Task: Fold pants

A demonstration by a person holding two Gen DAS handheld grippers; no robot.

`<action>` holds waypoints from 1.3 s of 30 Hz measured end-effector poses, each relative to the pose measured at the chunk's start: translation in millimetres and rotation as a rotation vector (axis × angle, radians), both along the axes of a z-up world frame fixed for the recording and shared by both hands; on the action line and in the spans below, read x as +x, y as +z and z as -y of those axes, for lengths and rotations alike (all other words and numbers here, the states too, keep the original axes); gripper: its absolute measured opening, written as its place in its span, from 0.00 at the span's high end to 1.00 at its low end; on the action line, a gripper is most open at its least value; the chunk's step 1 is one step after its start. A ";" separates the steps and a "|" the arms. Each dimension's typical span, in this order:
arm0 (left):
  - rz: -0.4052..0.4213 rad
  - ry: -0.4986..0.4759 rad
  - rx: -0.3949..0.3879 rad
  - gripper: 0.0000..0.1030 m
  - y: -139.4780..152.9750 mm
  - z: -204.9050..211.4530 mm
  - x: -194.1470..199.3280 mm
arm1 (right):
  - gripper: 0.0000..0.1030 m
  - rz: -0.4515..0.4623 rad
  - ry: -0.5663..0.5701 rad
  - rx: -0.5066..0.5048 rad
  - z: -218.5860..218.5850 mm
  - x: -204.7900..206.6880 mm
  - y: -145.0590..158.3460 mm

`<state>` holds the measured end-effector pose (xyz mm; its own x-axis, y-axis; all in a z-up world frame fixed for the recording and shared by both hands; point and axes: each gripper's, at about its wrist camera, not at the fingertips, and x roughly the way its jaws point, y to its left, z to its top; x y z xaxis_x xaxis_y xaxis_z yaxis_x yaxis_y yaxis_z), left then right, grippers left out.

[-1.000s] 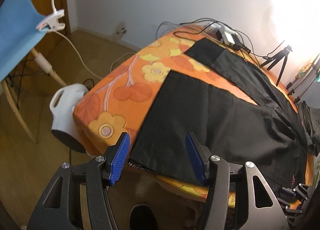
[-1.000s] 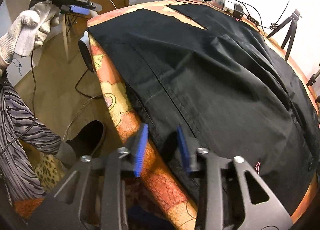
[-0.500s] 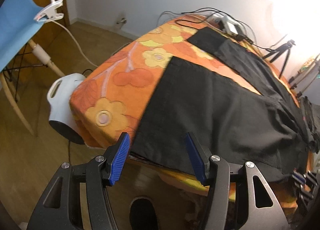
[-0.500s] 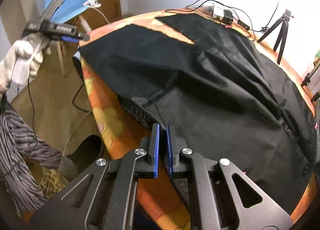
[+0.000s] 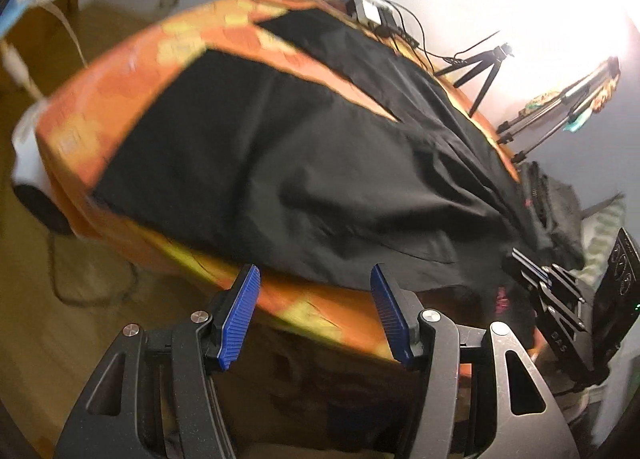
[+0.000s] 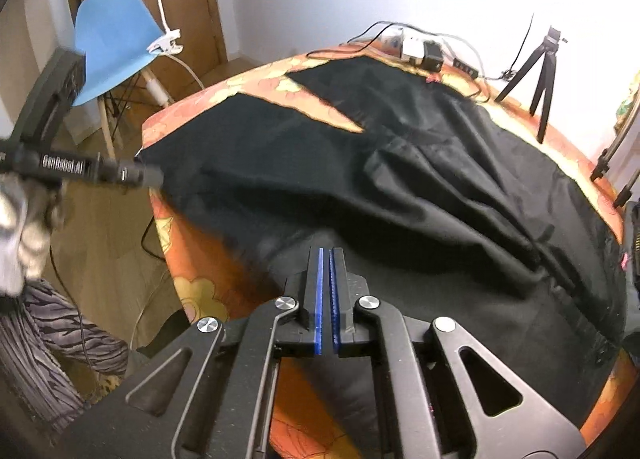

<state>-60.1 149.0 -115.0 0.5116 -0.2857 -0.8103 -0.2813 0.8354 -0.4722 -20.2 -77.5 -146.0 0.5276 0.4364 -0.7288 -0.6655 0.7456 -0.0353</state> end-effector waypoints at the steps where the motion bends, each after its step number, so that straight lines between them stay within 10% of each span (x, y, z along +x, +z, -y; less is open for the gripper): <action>1: -0.005 0.003 -0.020 0.44 -2.8 2.7 0.9 | 0.97 0.005 -0.001 0.007 1.5 0.1 2.9; 9: -0.028 0.029 -0.021 0.44 -13.9 12.8 4.8 | 0.95 -0.032 0.100 -0.004 0.2 -9.1 -0.6; 14: -0.026 0.047 -0.014 0.44 -14.4 7.9 4.0 | 0.34 -0.013 0.163 -0.056 -15.8 -25.3 -16.4; 17: -0.025 0.057 -0.015 0.44 -14.1 7.1 5.3 | 0.36 0.026 0.165 -0.111 -28.8 -27.0 -25.2; 21: -0.021 0.060 -0.016 0.44 -11.6 8.8 6.3 | 0.89 0.022 0.145 -0.185 -38.8 -17.4 -39.8; 39: -0.013 0.255 -0.105 0.41 -18.0 -19.2 17.2 | 0.93 -0.004 0.093 -0.032 -15.1 -15.1 -7.9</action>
<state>-43.0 168.2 -133.0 0.5680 -0.2318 -0.7898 -0.4829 0.6832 -0.5478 -35.3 -62.3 -153.9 0.4831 0.4601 -0.7449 -0.7320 0.6790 -0.0553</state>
